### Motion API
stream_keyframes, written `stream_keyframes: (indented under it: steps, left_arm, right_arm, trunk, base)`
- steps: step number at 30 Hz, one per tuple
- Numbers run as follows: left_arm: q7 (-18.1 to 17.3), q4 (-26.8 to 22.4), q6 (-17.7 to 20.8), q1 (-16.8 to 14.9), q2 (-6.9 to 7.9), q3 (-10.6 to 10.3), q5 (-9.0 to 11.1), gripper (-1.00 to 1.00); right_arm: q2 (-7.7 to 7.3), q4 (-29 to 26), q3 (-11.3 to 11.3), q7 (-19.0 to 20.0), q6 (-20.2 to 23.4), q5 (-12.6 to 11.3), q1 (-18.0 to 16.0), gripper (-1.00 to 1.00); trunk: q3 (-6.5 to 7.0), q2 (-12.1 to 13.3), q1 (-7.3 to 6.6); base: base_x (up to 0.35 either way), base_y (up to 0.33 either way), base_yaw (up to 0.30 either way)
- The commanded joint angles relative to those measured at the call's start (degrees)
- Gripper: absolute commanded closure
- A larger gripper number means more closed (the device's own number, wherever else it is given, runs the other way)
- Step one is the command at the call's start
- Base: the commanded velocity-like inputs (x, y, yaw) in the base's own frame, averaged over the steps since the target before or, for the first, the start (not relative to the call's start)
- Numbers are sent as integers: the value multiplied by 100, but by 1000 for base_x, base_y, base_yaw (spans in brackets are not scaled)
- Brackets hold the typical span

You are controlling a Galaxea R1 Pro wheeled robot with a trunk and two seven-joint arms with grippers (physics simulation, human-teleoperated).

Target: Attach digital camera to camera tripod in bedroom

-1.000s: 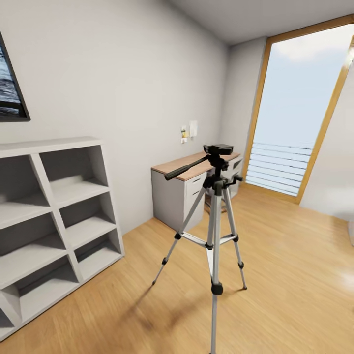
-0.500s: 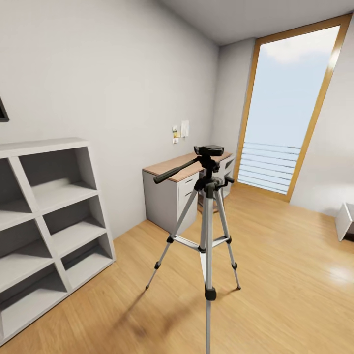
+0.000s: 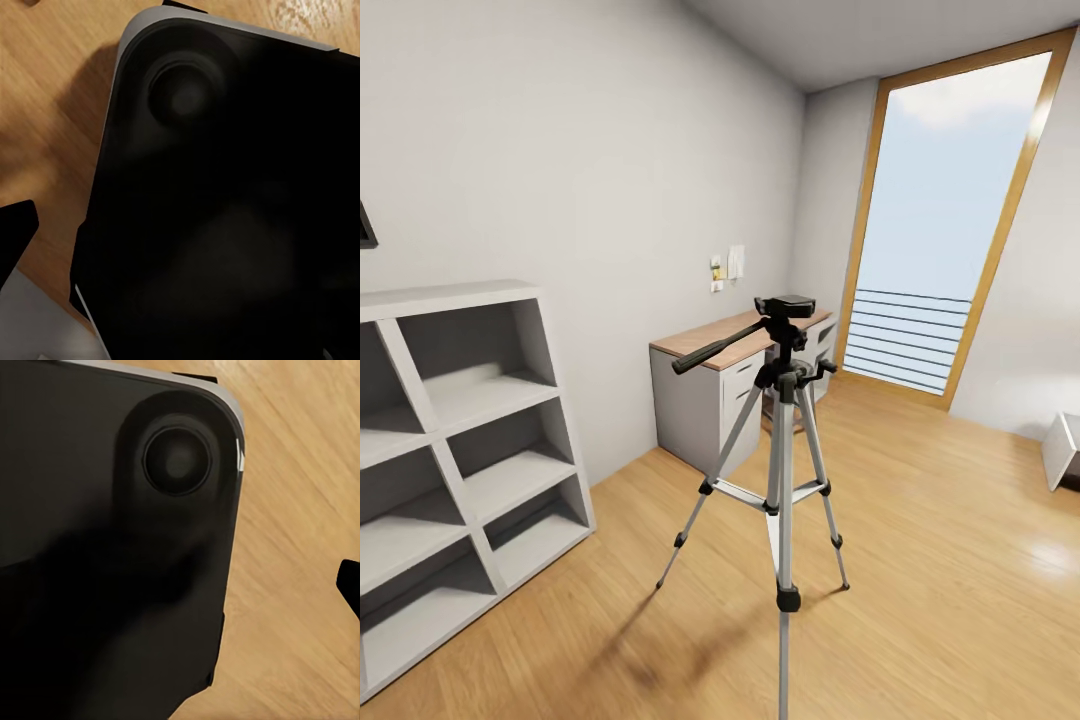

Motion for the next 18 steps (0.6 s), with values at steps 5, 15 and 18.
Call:
stream_keyframes:
  steps: [5, 15, 18]
  left_arm:
    - [1, -5, -8, 2, -1, 29, 7, -100]
    - [8, -5, -8, 0, -4, 35, 7, -100]
    - [9, -5, -8, 0, -4, 43, 7, -100]
  right_arm:
    - [-12, 0, 5, 51, -34, 67, -2, -100]
    - [-17, -7, -30, -36, -30, 30, -2, -100]
    - [-35, -868, -58, -337, 132, 37, -20, -100]
  trunk:
    - [-5, -2, 0]
    - [-5, -2, 0]
    - [-5, -2, 0]
  base:
    - [0, 0, 0]
    - [0, 0, 0]
    - [0, 0, 0]
